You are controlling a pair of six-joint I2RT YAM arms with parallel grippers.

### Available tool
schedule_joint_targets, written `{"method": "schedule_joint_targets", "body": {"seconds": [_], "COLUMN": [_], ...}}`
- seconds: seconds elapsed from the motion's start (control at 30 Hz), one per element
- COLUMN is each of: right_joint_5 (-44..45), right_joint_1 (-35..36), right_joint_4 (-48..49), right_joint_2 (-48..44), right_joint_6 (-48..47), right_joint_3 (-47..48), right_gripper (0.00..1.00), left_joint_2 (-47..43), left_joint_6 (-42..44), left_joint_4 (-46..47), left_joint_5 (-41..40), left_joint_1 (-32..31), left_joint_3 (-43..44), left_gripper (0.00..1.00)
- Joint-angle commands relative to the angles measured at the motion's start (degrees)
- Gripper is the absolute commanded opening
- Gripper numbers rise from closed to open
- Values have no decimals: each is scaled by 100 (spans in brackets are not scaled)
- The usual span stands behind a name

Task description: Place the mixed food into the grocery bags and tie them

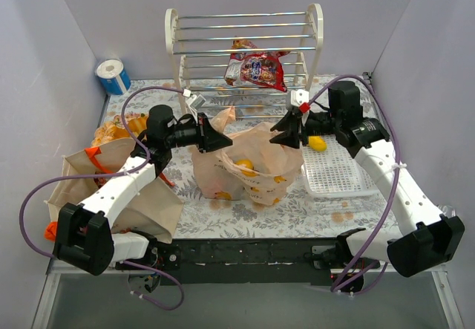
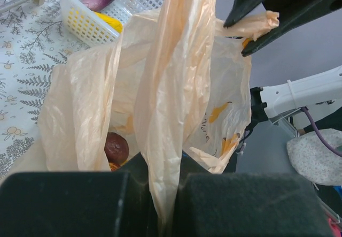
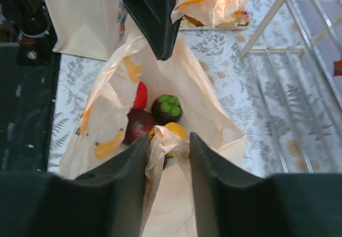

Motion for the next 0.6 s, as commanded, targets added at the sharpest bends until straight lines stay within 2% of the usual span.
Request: {"method": "schedule_joint_targets", "body": {"seconds": [0.0, 0.03, 0.13, 0.17, 0.2, 0.27, 0.37, 0.47, 0.57], "right_joint_5": [75, 147, 848, 1199, 2003, 2850, 4711, 5297, 5683], "right_joint_1": [-36, -45, -45, -45, -45, -53, -45, -45, -53], "right_joint_4": [9, 26, 647, 1155, 1395, 1695, 1408, 652, 290], "right_joint_2": [-238, -299, -782, -1149, -1326, -1782, -2039, -1953, -1891], "right_joint_6": [317, 397, 1167, 1415, 1679, 2224, 2744, 2964, 3157], "right_joint_3": [-27, 17, 18, -9, -35, 8, 324, 510, 38], "right_gripper": [21, 2, 1, 1, 1, 1, 1, 1, 1], "left_joint_2": [-130, -165, -306, -367, -393, -455, -631, -605, -508], "left_joint_6": [-100, -144, -241, -250, -268, -250, -346, -645, -944], "left_joint_4": [197, 302, 338, 303, 268, 119, 91, 320, 592], "left_joint_5": [141, 176, 211, 211, 211, 159, 35, 149, 343], "left_joint_1": [161, 240, 415, 460, 512, 705, 1022, 1181, 1181], "left_joint_3": [21, 3, 29, 47, 82, 126, -23, -137, -190], "left_gripper": [0, 0, 0, 0, 0, 0, 0, 0, 0]}}
